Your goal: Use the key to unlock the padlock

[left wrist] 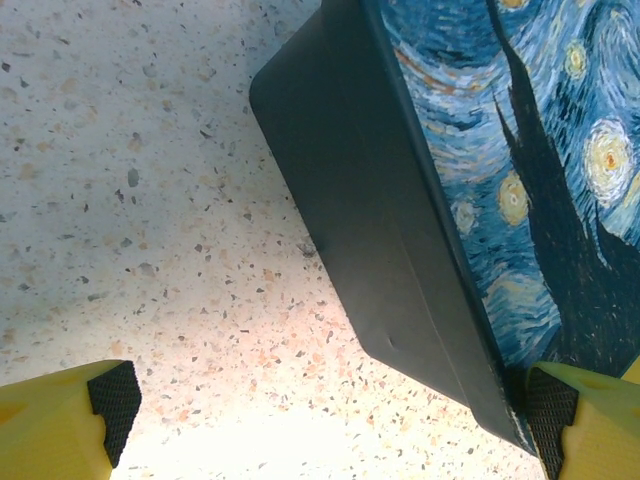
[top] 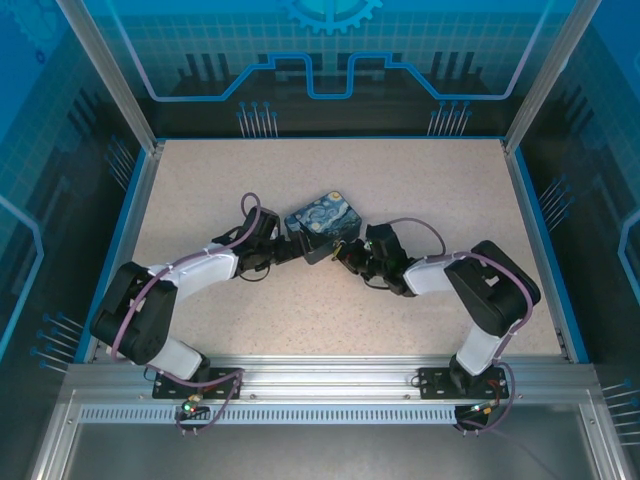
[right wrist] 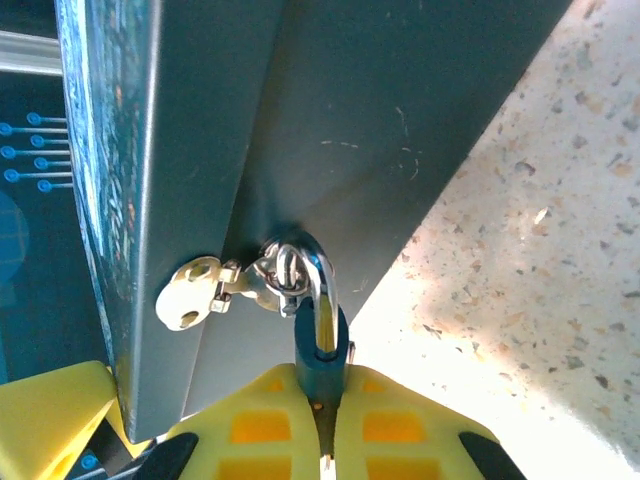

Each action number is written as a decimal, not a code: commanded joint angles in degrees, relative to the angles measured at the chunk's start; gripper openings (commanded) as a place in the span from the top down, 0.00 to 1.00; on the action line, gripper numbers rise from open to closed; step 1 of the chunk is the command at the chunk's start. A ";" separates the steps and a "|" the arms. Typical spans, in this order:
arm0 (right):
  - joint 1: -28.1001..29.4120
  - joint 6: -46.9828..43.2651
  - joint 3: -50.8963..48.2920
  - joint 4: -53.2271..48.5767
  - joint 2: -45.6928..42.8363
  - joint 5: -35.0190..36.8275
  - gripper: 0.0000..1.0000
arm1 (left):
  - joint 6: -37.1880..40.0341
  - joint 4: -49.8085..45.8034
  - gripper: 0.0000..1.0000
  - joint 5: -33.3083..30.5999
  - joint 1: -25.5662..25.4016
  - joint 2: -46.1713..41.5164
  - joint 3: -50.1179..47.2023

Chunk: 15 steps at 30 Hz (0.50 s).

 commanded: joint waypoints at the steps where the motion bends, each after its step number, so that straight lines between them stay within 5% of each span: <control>1: -2.60 -6.95 2.02 -6.37 -2.30 -2.90 1.00 | 1.04 -10.95 0.02 -2.88 0.25 2.34 -1.23; 9: -6.89 -16.95 6.00 -18.37 0.61 -10.96 1.00 | 1.36 -11.50 0.02 -2.86 0.25 2.16 -0.28; 15: -7.57 -15.54 2.24 -11.58 2.04 -10.14 1.00 | 1.51 -12.16 0.02 -2.79 0.26 2.51 0.80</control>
